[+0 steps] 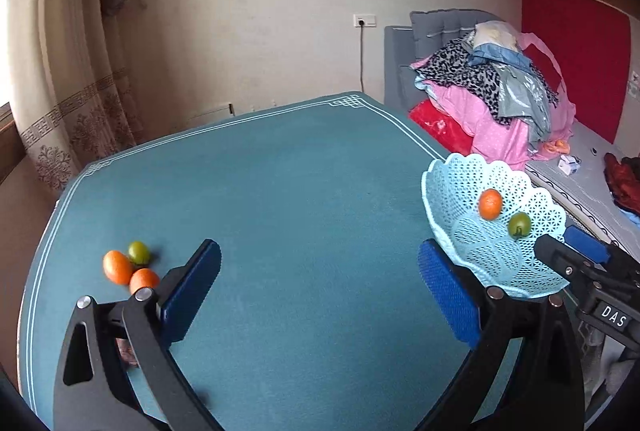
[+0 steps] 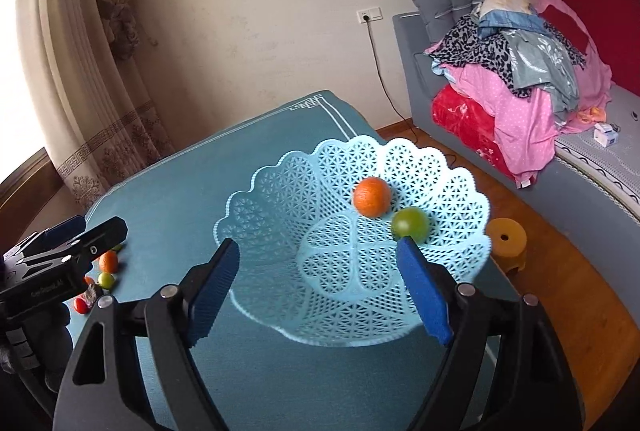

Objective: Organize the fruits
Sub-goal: 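Move both open grippers back toward the fruit cluster, then close the left gripper on the red tomato while the right gripper grasps another red tomato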

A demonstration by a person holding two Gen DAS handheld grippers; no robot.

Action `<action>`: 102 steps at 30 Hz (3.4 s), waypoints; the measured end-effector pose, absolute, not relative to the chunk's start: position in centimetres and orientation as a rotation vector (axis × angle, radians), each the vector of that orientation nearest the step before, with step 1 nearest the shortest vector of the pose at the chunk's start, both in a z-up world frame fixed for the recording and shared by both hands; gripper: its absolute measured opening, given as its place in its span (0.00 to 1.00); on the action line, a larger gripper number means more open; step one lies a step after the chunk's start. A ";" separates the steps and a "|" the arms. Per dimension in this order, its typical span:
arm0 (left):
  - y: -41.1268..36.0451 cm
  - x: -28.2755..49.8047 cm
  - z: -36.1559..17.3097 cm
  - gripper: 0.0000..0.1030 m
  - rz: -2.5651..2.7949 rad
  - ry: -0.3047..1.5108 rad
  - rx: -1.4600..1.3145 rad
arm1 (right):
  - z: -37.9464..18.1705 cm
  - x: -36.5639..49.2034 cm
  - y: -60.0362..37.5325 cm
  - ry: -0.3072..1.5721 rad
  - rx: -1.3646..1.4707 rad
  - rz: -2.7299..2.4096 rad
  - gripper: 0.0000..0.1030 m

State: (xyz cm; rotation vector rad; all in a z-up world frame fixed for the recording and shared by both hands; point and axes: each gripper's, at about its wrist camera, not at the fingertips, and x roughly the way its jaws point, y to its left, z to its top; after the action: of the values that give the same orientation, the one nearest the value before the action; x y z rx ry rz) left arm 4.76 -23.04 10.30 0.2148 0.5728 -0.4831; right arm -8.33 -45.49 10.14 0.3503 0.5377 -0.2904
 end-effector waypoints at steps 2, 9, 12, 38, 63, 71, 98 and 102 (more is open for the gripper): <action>-21.8 4.9 10.5 0.97 -0.457 0.568 0.210 | 10.4 -8.2 -44.6 0.533 0.332 -0.284 0.78; -16.1 5.7 10.5 0.97 -0.362 0.574 0.173 | 11.7 -8.0 -41.5 0.496 0.254 -0.260 0.79; -13.8 5.9 9.9 0.97 -0.313 0.585 0.169 | 11.8 -7.5 -40.2 0.504 0.251 -0.229 0.79; 0.9 7.5 4.8 0.97 -0.033 0.736 0.036 | 6.4 -0.7 -24.6 0.771 0.152 0.198 0.79; 4.1 8.0 2.7 0.97 0.000 0.785 -0.005 | 4.1 2.4 -18.4 0.889 0.063 0.359 0.52; 4.3 8.3 2.3 0.97 -0.004 0.796 -0.012 | 3.7 2.6 -17.8 0.905 0.060 0.374 0.40; -1.4 8.4 2.2 0.81 -0.194 0.764 0.090 | 3.8 1.8 -21.2 0.865 0.152 0.319 0.28; -1.2 9.3 1.5 0.60 -0.248 0.821 0.043 | 3.6 1.8 -21.5 0.872 0.161 0.319 0.28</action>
State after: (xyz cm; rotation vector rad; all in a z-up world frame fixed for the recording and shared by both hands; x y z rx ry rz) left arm 9.26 -1.18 1.55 0.0432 0.8209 -0.2485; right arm 1.84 -21.48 3.62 0.1612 0.8725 0.3187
